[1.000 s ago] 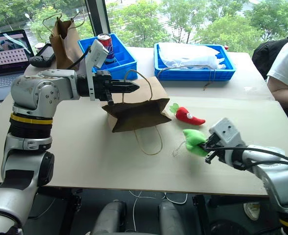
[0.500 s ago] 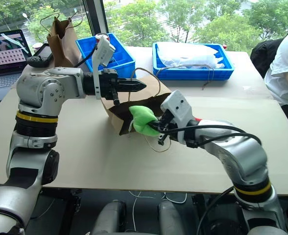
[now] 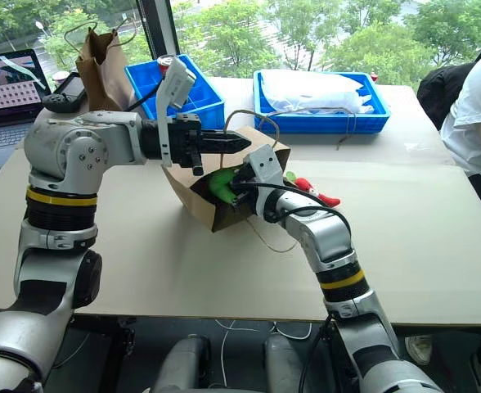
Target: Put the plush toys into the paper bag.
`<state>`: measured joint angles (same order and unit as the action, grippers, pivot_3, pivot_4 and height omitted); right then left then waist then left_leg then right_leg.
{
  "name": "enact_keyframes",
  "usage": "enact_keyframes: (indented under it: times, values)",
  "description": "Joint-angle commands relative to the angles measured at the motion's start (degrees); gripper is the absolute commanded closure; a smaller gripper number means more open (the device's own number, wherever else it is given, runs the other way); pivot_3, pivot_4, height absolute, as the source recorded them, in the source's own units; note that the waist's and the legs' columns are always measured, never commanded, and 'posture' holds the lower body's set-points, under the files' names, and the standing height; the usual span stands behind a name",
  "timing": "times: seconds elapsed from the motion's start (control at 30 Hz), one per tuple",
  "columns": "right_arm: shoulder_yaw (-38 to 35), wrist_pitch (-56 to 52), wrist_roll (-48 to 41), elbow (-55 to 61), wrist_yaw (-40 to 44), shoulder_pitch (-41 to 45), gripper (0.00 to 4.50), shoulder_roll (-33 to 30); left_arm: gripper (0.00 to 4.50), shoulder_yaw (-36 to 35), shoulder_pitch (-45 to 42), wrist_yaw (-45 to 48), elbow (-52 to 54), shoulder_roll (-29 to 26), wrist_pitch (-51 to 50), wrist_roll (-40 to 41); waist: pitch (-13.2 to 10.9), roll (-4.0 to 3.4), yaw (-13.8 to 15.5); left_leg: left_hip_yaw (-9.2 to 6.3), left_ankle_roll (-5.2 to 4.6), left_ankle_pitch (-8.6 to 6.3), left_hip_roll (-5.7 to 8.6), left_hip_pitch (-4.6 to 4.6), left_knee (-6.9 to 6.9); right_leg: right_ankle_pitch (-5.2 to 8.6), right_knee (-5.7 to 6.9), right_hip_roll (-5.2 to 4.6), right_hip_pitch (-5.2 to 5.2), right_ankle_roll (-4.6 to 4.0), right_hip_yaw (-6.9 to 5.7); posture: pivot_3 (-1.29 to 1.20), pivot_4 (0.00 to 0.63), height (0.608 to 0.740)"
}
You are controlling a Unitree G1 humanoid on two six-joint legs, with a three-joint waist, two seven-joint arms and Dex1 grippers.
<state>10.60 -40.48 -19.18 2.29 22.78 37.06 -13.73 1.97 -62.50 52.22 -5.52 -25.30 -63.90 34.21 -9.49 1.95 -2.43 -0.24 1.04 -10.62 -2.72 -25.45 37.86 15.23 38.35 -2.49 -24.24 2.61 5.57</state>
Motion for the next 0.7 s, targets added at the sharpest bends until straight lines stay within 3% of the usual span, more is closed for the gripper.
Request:
enact_keyframes:
  times: [0.03,0.17,0.27,0.43,0.57,0.7]
  values:
    - [-2.02,-0.57,-0.86,5.40,0.94,-2.46,2.33,-0.73,4.50,-1.25,-0.67,-0.24,1.52,-0.60,0.69,0.96,0.00,0.00,0.07,0.00,0.00,0.00,0.00,0.00,0.00,0.00,0.00,0.00,0.00,0.00,0.00,0.00,0.150,0.715]
    - [-7.13,-7.63,-5.64,15.84,1.96,-6.75,0.95,-4.91,4.50,-0.94,-0.24,-0.03,1.26,-0.89,1.35,0.63,-0.01,-0.01,0.15,-0.01,0.00,0.00,0.01,-0.02,0.00,0.00,0.00,-0.01,0.00,0.00,0.00,0.00,0.150,0.715]
    - [-16.04,-16.86,-16.22,23.30,1.67,-8.23,0.03,-6.07,4.50,-0.60,0.06,0.29,0.99,-1.12,2.01,0.27,-0.01,-0.02,0.13,-0.01,0.00,0.00,0.01,0.00,0.00,0.00,0.01,0.00,0.02,0.00,0.00,0.00,0.150,0.715]
    - [-29.63,-26.66,-25.90,26.79,5.08,-9.54,0.03,-17.73,4.50,-0.30,0.13,0.74,-0.27,-1.63,3.72,-0.49,-0.02,-0.04,0.07,-0.03,0.00,0.00,0.01,0.03,0.00,0.00,0.05,0.01,0.04,0.00,0.00,0.00,0.150,0.715]
    - [-23.16,-14.86,-11.47,16.63,8.15,-14.28,0.03,-32.23,4.50,-0.49,0.53,0.38,0.46,-1.91,3.75,-0.14,-0.02,-0.03,0.33,-0.02,-0.01,0.00,0.03,0.04,-0.01,0.01,-0.19,-0.01,0.14,0.01,-0.02,0.00,0.150,0.715]
    - [-14.07,-0.49,-1.21,1.93,10.44,-11.68,0.03,-32.07,4.50,-0.50,1.15,0.05,1.42,-2.10,3.40,0.20,-0.03,-0.04,-0.62,0.09,-0.01,0.00,0.01,0.13,-0.01,0.01,-0.22,0.02,0.12,0.02,0.10,0.00,0.150,0.715]
